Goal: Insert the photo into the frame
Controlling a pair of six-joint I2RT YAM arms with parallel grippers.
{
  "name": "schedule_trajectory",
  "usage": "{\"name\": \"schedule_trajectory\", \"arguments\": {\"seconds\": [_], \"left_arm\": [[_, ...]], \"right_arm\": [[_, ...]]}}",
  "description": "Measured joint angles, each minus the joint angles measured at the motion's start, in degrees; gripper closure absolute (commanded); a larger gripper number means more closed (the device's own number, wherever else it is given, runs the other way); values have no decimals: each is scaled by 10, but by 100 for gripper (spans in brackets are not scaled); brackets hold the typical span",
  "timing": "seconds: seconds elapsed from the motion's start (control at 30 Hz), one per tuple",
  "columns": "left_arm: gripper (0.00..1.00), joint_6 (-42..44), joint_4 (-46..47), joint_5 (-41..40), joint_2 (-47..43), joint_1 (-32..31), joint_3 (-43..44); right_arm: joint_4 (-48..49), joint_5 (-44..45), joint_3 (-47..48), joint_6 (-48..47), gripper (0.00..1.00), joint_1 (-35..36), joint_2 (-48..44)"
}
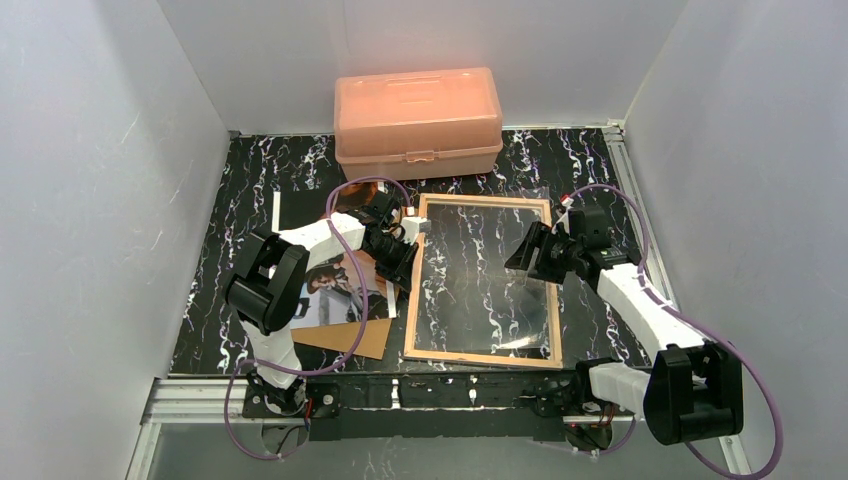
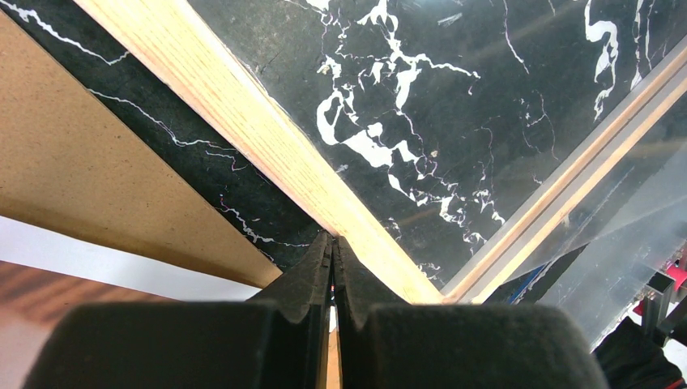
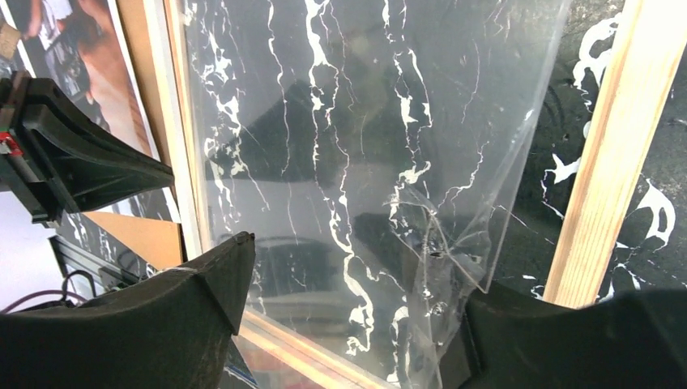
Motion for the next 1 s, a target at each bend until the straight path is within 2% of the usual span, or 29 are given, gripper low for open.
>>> {"name": "schedule_trajectory", "arguments": {"seconds": [0.37,0.57,1.0], "left_arm": [[100,0,-1,0,0,0,0],[100,0,-1,1,0,1,0],[100,0,0,4,0,3,0]], "right_arm": [[-48,37,39,-38,17,24,47],[-69,73,59,-55,7,36,75],[-93,115,87,-82,2,49,102]]}}
